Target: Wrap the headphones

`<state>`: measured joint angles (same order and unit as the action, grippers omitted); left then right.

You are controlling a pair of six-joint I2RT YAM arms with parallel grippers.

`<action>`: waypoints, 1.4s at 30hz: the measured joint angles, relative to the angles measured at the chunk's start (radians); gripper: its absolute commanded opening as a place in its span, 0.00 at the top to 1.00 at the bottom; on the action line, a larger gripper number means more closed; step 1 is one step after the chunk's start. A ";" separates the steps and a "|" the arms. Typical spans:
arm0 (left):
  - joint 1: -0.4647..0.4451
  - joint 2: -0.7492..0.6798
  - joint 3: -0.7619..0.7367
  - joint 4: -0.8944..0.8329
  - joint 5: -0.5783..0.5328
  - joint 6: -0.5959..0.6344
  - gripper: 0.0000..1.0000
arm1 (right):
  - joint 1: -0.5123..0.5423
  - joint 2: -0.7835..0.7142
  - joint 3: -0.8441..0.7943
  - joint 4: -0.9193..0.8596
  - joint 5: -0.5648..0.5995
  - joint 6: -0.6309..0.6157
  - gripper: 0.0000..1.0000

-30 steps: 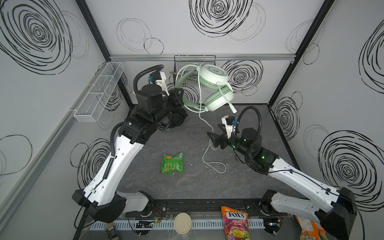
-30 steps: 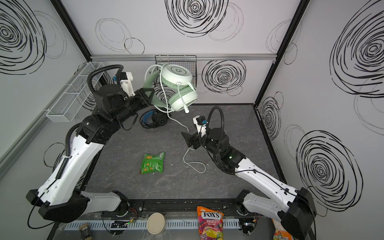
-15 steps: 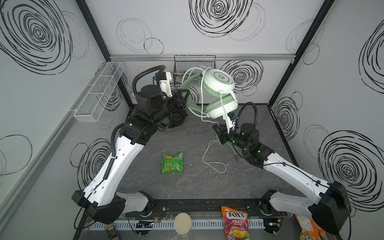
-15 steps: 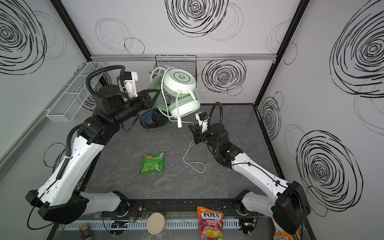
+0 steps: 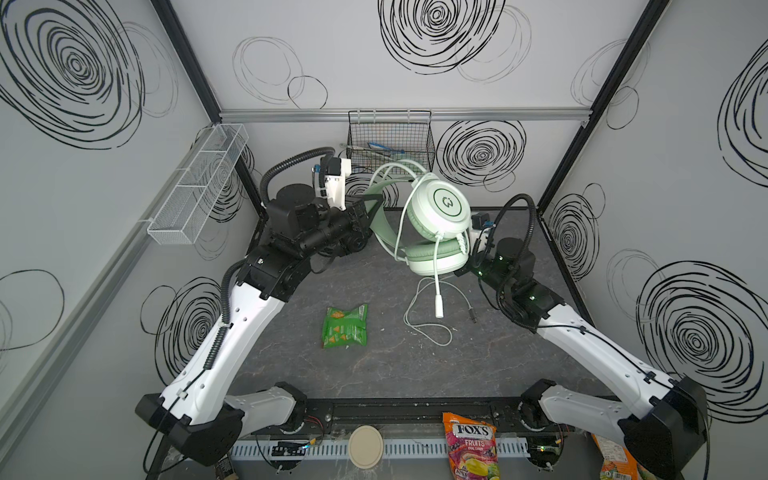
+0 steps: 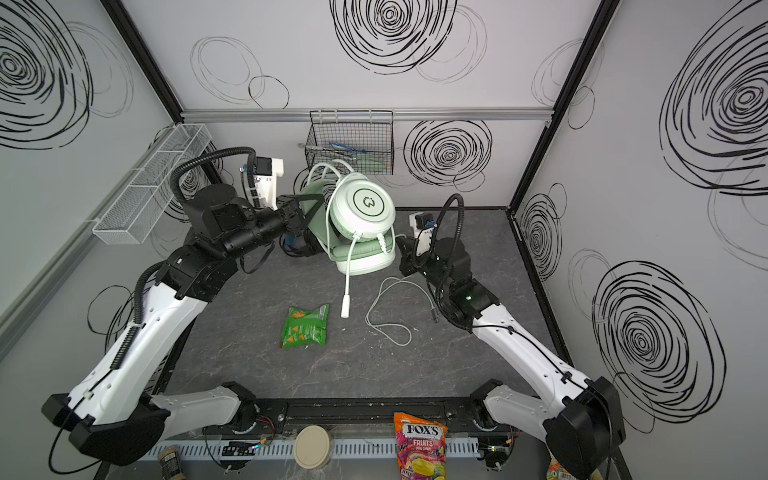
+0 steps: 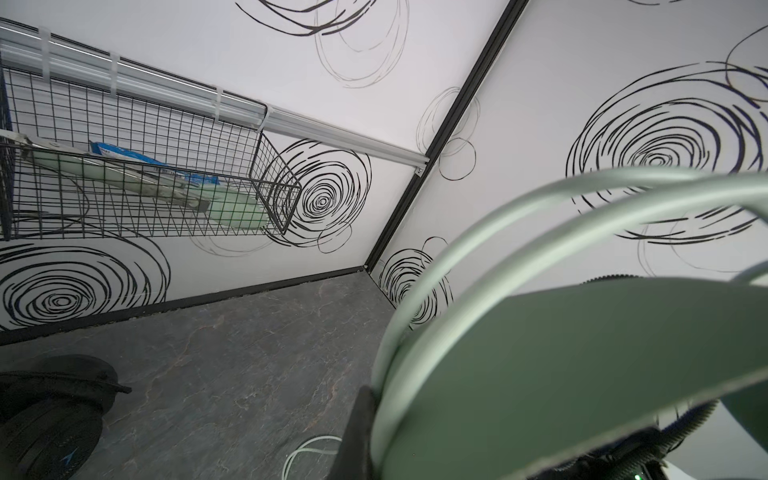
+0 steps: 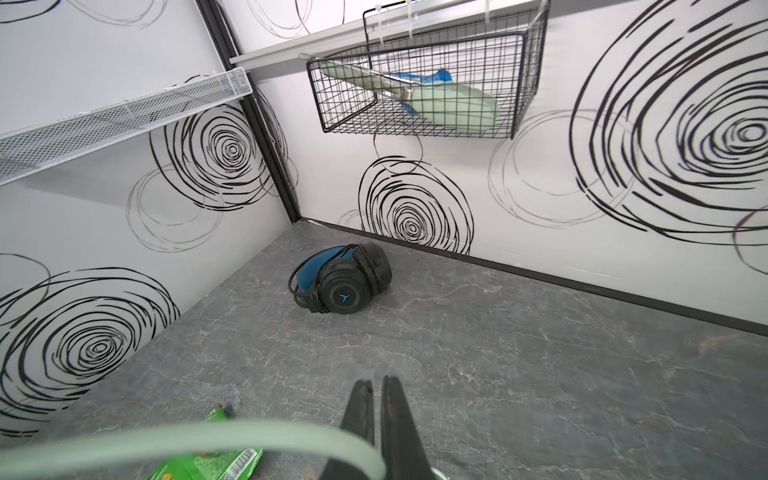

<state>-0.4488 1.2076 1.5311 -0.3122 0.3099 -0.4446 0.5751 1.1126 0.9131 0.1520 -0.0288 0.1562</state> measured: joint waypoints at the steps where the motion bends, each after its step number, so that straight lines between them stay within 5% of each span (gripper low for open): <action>1: -0.004 -0.009 -0.008 0.000 -0.011 0.009 1.00 | 0.000 -0.001 0.007 -0.008 0.010 0.000 1.00; 10: -0.090 -0.058 -0.013 0.000 -0.139 0.125 1.00 | -0.019 -0.058 0.020 -0.071 0.099 0.000 1.00; 26: -0.183 -0.034 -0.033 -0.060 -0.053 0.299 1.00 | -0.030 -0.033 0.185 -0.143 0.076 -0.138 1.00; 35: -0.200 -0.040 -0.108 -0.144 -0.190 0.385 1.00 | -0.003 -0.048 0.201 -0.176 0.065 -0.298 0.96; 42: -0.324 -0.067 -0.108 -0.179 -0.319 0.422 1.00 | 0.041 -0.072 0.195 -0.168 0.094 -0.409 0.92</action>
<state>-0.7727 1.1404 1.4235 -0.4908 -0.0090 -0.0231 0.6159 1.0409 1.1076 -0.0162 0.0650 -0.2523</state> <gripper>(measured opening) 0.077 0.074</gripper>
